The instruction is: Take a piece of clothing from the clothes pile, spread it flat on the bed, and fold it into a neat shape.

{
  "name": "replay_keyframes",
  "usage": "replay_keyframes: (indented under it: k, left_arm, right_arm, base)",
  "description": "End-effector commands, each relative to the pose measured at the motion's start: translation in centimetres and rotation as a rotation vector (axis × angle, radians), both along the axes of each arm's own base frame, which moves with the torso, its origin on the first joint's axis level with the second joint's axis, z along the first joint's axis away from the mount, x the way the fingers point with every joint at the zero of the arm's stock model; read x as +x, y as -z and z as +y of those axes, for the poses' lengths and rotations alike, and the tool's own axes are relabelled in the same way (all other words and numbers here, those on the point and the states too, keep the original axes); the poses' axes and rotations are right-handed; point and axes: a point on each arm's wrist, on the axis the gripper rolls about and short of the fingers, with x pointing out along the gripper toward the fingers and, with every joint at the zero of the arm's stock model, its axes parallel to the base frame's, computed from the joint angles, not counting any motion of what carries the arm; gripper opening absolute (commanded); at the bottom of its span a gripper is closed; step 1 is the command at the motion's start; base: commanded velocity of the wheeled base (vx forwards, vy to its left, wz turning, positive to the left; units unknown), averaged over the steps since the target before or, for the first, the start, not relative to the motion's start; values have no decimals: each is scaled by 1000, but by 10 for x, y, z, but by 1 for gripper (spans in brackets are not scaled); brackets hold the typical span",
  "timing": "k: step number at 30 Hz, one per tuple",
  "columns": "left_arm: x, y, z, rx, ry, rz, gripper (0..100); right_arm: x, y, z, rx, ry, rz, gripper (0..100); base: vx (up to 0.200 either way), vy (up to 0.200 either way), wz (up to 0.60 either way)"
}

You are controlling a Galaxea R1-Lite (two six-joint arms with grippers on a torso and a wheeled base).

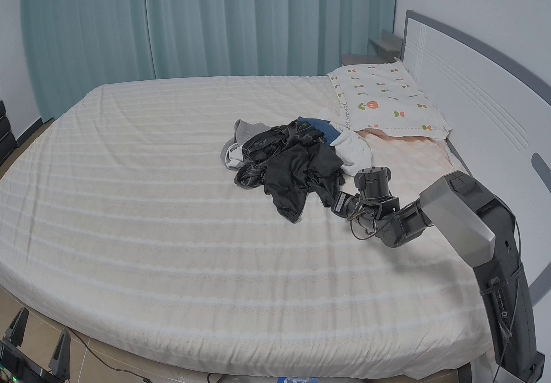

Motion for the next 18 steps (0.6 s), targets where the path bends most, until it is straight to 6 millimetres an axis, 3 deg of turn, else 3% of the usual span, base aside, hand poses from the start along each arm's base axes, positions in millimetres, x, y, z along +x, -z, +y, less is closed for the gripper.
replay_keyframes:
  k: [1, 6, 13, 18]
  left_arm:
    - [1, 5, 0, 3, -1, 7, 100]
    - [1, 5, 0, 14, 1, 7, 100]
    - [1, 5, 0, 24, 5, 6, 100]
    - [1, 5, -1, 63, 37, 3, 100]
  right_arm:
    - [-73, -68, -11, 131, -134, -70, 0]
    - [-114, -90, -20, 188, -196, -80, 0]
    - [-107, -73, -37, 172, -144, -41, 0]
    - [-125, -78, -43, 181, -156, -61, 0]
  base:
    - [0, 0, 0]
    - [0, 0, 0]
    - [0, 0, 0]
    - [0, 0, 0]
